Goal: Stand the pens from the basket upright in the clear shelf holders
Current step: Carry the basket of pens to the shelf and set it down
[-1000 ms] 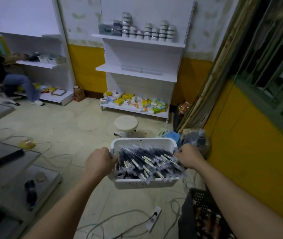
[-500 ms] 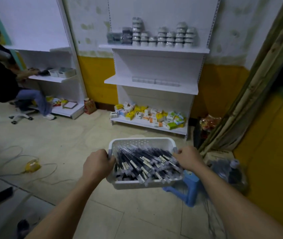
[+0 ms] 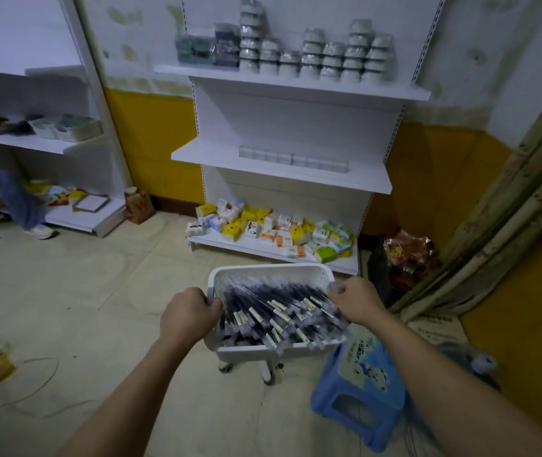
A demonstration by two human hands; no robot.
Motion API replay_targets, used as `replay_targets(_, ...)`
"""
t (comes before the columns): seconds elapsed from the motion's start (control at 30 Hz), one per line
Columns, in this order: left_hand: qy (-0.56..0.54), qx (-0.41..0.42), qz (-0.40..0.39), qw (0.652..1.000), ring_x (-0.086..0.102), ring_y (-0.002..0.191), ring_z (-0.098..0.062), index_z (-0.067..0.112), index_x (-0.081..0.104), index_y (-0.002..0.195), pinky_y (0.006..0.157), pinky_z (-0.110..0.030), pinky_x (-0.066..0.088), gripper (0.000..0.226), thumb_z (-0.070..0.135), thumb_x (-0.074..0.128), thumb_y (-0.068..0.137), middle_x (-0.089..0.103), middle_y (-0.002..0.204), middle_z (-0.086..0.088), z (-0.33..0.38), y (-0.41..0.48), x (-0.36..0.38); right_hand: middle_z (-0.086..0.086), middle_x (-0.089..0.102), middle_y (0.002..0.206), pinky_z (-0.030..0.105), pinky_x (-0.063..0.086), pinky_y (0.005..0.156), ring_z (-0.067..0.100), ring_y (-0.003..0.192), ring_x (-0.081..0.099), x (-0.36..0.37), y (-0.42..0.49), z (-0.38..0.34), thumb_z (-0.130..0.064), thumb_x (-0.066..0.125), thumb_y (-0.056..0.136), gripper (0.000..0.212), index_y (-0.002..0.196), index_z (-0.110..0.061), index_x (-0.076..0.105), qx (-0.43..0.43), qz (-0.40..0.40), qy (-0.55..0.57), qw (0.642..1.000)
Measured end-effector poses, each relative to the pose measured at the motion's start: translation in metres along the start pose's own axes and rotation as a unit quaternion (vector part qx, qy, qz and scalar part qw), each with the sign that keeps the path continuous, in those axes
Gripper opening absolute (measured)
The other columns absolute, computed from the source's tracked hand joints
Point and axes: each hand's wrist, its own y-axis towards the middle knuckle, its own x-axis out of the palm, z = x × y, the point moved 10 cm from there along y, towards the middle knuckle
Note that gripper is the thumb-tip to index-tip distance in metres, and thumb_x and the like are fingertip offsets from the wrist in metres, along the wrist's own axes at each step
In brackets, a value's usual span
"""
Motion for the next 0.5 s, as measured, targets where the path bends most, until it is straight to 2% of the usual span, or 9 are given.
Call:
replay_targets(0.2,0.023,0.033,-0.021,0.999,0.053,0.055,-0.02,0.015,0.051,0.062,0.044,-0.026,0.029,0.037,0.045,0.055,0.086,0.056,0.06,-0.002,0.03,0.129,0.0,-0.001,0.029,0.043,0.027,0.025,0.046,0.012,0.042,0.028,-0.008,0.101,-0.027,-0.024,0.059,0.092,0.054,0.046,-0.015,0.032,0.03,0.025,0.019,0.999)
replay_targets(0.4,0.03,0.053,-0.025,0.998,0.05,0.051,-0.019,0.016,0.048,0.056,0.043,-0.026,0.025,0.042,0.044,0.055,0.087,0.051,0.053,-0.002,0.073,0.236,0.011,0.002,0.029,0.046,0.028,0.027,0.055,0.015,0.044,0.03,-0.022,0.204,-0.037,-0.021,0.06,0.091,0.052,0.048,-0.014,0.033,0.053,0.027,0.034,0.998)
replay_targets(0.5,0.033,0.052,-0.028,0.998,0.047,0.046,-0.017,0.016,0.046,0.051,0.042,-0.025,0.024,0.045,0.041,0.058,0.087,0.047,0.048,-0.002,0.094,0.288,0.025,0.002,0.029,0.048,0.028,0.024,0.051,0.016,0.046,0.03,-0.024,0.263,-0.036,-0.021,0.061,0.09,0.051,0.049,-0.014,0.033,0.054,0.031,0.043,0.997)
